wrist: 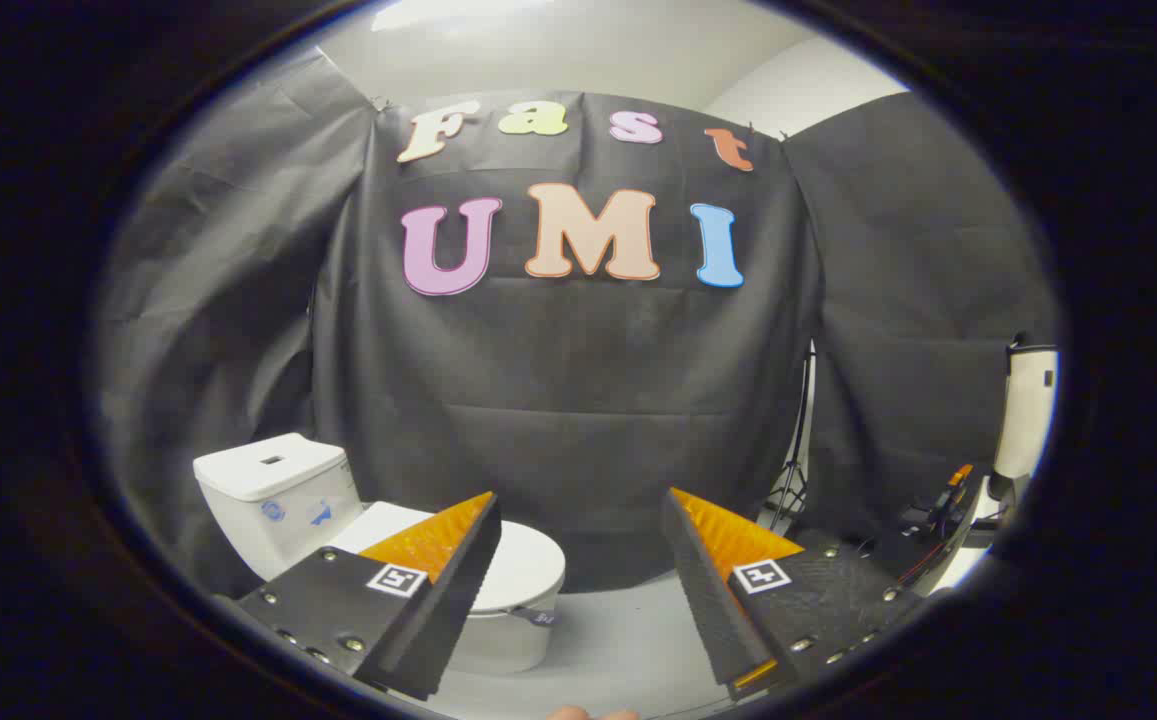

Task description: Open the toilet lid.

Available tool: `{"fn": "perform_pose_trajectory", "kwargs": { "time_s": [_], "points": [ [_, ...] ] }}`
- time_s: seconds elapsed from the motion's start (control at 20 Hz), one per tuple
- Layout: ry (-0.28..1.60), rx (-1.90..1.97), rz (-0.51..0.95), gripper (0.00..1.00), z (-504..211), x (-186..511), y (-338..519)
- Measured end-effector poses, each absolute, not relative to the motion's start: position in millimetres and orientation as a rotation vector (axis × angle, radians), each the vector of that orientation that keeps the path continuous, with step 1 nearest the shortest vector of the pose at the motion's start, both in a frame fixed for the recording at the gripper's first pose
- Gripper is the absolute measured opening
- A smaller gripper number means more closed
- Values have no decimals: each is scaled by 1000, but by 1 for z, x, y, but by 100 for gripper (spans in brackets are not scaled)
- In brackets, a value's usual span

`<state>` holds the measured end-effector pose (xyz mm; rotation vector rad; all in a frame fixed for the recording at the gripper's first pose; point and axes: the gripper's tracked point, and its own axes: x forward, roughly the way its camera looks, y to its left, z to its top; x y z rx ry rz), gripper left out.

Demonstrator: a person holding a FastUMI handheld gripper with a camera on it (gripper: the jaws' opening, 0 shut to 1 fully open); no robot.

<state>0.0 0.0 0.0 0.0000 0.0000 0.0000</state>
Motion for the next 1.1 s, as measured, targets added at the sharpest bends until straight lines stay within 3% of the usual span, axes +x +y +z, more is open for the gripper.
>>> {"fn": "perform_pose_trajectory", "kwargs": {
  "time_s": [1.1],
  "points": [
    [25, 31, -14, 96, -9, 3, -5]
  ]
}}
